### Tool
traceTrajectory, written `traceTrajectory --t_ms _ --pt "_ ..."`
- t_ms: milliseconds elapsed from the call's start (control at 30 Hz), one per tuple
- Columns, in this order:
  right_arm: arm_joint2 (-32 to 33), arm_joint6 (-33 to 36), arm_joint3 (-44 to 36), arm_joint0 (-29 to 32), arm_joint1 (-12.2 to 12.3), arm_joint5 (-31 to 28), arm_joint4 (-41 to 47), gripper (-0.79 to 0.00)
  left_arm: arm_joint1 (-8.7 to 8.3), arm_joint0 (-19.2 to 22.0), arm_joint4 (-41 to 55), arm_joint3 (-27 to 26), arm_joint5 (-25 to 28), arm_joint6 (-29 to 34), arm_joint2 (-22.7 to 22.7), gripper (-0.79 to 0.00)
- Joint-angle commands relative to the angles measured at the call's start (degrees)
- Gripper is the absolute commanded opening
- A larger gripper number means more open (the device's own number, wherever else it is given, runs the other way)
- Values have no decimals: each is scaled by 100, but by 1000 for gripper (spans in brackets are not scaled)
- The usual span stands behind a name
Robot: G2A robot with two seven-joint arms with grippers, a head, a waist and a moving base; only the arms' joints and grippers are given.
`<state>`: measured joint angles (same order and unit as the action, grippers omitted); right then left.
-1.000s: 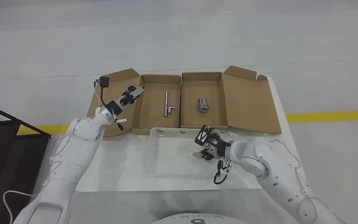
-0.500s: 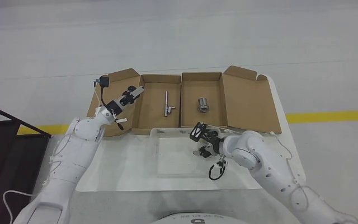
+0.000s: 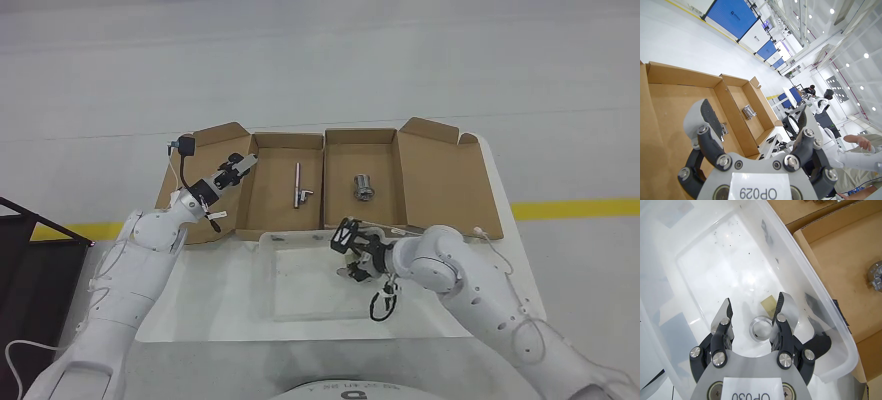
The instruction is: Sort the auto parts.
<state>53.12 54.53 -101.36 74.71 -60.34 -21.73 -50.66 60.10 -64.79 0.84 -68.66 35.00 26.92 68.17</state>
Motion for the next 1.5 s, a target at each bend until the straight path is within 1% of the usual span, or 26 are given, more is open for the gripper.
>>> traceTrajectory --t_ms 0,33,100,233,467,700,800,967,1000,1033,1100,1167,1267,1333,1367,1433,1467 --pt "44 0 -26 33 17 31 -61 -268 0 0 0 0 0 0 0 0" --pt "57 0 -36 51 23 46 -91 -249 0 0 0 0 0 0 0 0" --pt "77 -4 -45 74 33 66 -135 -237 0 0 0 0 0 0 0 0" --pt "77 -9 31 46 31 131 -166 -237 0 0 0 0 0 0 0 0" --pt "-123 68 256 -161 -25 184 -204 -234 0 0 0 0 0 0 0 0" --pt "-261 134 376 -329 -70 132 -108 -256 0 0 0 0 0 0 0 0" --pt "-309 187 431 -413 -87 274 -278 -280 0 0 0 0 0 0 0 0" --pt "-472 235 504 -506 -129 354 -457 -351 0 0 0 0 0 0 0 0" --pt "-497 240 515 -528 -137 376 -494 -354 0 0 0 0 0 0 0 0" --pt "-522 235 524 -548 -145 397 -536 -326 0 0 0 0 0 0 0 0" --pt "-574 242 547 -584 -161 436 -623 -329 0 0 0 0 0 0 0 0" --pt "-623 258 572 -615 -178 450 -659 -400 0 0 0 0 0 0 0 0" --pt "-687 299 614 -664 -200 446 -699 -465 0 0 0 0 0 0 0 0" --pt "-712 308 643 -691 -213 432 -677 -563 0 0 0 0 0 0 0 0" --pt "-718 307 652 -699 -217 425 -670 -656 0 0 0 0 0 0 0 0" --pt "-737 307 681 -726 -229 402 -642 -785 0 0 0 0 0 0 0 0" --pt "-742 302 688 -732 -232 395 -641 -785 0 0 0 0 0 0 0 0"
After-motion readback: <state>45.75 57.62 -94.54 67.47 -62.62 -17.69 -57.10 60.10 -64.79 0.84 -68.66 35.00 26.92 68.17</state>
